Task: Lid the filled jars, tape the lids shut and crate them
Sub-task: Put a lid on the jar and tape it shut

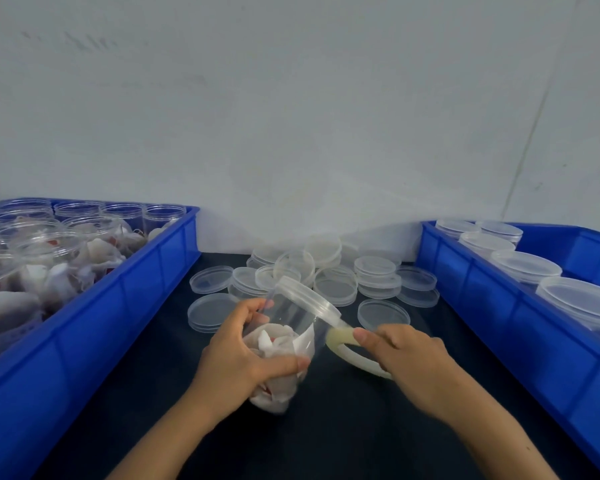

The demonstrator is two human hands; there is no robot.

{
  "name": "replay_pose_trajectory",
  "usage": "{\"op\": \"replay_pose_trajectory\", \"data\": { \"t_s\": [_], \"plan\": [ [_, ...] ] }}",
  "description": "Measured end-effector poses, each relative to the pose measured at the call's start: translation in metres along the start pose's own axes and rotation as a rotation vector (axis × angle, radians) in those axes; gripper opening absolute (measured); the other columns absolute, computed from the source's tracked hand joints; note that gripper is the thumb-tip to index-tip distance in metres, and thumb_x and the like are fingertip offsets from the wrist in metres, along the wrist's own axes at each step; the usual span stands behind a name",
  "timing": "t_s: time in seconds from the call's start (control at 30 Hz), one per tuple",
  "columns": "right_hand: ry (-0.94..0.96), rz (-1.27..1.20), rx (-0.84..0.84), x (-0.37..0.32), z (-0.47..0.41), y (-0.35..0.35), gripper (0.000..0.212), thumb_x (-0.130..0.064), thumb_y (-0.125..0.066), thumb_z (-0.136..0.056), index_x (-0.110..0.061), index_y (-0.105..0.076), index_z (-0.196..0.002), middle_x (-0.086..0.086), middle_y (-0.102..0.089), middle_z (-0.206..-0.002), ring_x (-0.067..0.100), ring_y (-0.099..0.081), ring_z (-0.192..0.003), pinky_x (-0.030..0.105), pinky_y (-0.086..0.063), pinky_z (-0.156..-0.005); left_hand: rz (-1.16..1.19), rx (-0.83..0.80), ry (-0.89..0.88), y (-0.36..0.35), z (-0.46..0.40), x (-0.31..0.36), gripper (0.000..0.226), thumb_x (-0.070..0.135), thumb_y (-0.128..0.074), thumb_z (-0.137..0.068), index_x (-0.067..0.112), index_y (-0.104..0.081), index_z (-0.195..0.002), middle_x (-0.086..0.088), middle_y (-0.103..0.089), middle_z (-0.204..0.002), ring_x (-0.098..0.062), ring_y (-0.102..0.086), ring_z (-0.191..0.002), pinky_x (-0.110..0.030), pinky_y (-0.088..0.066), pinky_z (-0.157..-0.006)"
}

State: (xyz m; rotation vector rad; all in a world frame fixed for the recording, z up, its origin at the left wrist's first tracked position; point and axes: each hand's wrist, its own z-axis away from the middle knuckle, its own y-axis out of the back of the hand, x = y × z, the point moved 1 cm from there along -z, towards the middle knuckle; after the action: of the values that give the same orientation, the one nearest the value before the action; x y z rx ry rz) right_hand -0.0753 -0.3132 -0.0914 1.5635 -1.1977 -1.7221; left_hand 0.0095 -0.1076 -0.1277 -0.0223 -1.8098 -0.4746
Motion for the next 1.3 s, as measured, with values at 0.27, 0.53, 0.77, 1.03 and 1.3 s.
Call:
{"op": "replay_pose_trajectory", "data": {
  "t_s": [0.27,0.53,0.77,1.03,1.3],
  "plan": [
    [0.075,0.209,0.106,-0.005,0.002,-0.008,0.046,-0.055,-0.018,-0.099,-0.022,-0.050,-0.090,-0.004,-0.055,-0.078,0.013,-0.057,-0.082,0.031,-0.024,-0.092,0.140,-0.152,0.022,0.006,-0.005,-0.001,0.090,0.047,-0.087,-0.030,0.040,-0.054,-0.113,0.004,-0.060,-0.115,0.000,-0.065,-0.091,-0.022,-0.055,-0.075],
    [0.079,0.293,0.233,-0.007,0.002,-0.015,0.046,-0.058,-0.020,-0.097,-0.025,-0.048,-0.084,-0.004,-0.060,-0.076,0.011,-0.057,-0.074,0.032,-0.027,-0.088,-0.058,-0.148,-0.040,0.013,-0.004,0.002,0.075,0.068,-0.078,-0.039,0.053,-0.040,-0.102,0.017,-0.062,-0.110,0.006,-0.063,-0.093,-0.029,-0.057,-0.080],
    [0.047,0.246,0.354,-0.006,0.005,-0.024,0.041,-0.057,-0.031,-0.097,-0.026,-0.042,-0.072,-0.007,-0.052,-0.064,0.008,-0.049,-0.061,0.030,-0.031,-0.083,-0.435,-0.107,-0.171,0.010,0.007,0.010,0.057,0.078,-0.047,-0.067,0.046,-0.038,-0.113,0.034,-0.038,-0.122,0.011,-0.046,-0.108,-0.020,-0.043,-0.083],
    [0.015,0.241,0.415,-0.012,0.005,-0.036,0.040,-0.057,-0.035,-0.097,-0.028,-0.036,-0.069,-0.009,-0.046,-0.062,0.005,-0.040,-0.057,0.028,-0.028,-0.073,-0.717,0.026,-0.195,-0.008,0.016,0.017,0.085,0.082,-0.048,-0.067,0.035,-0.021,-0.132,0.025,-0.038,-0.121,-0.005,-0.051,-0.110,-0.028,-0.047,-0.089],
    [-0.011,0.102,0.291,-0.013,0.007,-0.021,0.044,-0.058,-0.030,-0.097,-0.021,-0.047,-0.079,-0.005,-0.054,-0.071,0.011,-0.051,-0.063,0.026,-0.036,-0.058,-0.430,0.085,-0.106,-0.006,0.014,0.001,0.089,0.072,-0.076,-0.045,0.049,-0.025,-0.114,0.035,-0.039,-0.097,-0.001,-0.051,-0.092,-0.023,-0.045,-0.078]
  ]
}}
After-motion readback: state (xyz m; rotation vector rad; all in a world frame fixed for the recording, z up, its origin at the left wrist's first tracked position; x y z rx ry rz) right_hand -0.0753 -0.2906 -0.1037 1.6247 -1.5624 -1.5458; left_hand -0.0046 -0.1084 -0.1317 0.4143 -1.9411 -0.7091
